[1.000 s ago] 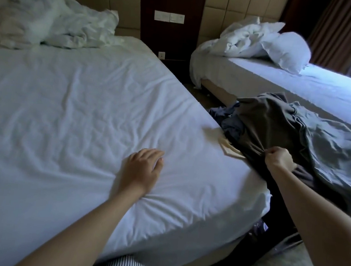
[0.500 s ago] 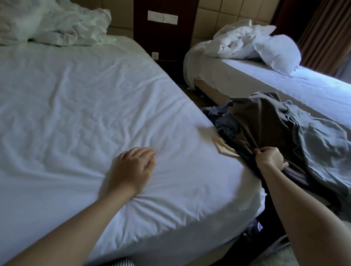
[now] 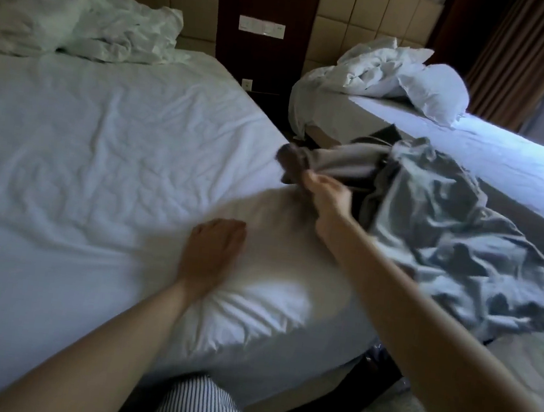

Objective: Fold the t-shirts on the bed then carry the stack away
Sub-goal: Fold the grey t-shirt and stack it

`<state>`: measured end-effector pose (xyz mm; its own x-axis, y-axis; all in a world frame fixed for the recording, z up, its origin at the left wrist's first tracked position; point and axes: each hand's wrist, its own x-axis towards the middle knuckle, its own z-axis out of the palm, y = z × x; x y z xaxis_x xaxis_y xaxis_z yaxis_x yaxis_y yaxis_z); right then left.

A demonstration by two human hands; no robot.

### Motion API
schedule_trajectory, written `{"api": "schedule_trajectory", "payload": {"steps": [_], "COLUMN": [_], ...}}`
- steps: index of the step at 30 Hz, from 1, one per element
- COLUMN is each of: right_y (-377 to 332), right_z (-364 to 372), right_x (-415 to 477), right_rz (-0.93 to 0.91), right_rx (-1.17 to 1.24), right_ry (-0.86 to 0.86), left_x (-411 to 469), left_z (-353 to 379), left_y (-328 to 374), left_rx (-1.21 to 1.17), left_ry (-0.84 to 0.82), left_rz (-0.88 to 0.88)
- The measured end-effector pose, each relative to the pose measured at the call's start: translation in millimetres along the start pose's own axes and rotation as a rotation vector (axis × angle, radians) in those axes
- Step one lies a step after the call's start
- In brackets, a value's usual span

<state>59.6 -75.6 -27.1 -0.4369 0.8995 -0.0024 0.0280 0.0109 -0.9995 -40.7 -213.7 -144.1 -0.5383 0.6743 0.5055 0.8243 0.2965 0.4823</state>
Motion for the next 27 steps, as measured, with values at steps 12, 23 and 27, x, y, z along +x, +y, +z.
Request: {"api": "schedule_trajectory", "payload": {"steps": [12,23,27], "right_y": [63,88,50], "right_z": [-39,-102,-93], "right_x": [-47,-6,13], "right_rz": [-0.857,-0.211,-0.258], "right_rx": [-1.011,-0.832,-0.221], "right_ry": [0.116,0.159,0.258], "left_x": [18,34,40], "left_z": [-16,36,44], "left_y": [45,87,100], "left_rx": [-0.462,-0.171,-0.010], "left_ry": [0.185,-0.189,-0.369], "left_rz": [-0.648,-0.435,-0.317]}}
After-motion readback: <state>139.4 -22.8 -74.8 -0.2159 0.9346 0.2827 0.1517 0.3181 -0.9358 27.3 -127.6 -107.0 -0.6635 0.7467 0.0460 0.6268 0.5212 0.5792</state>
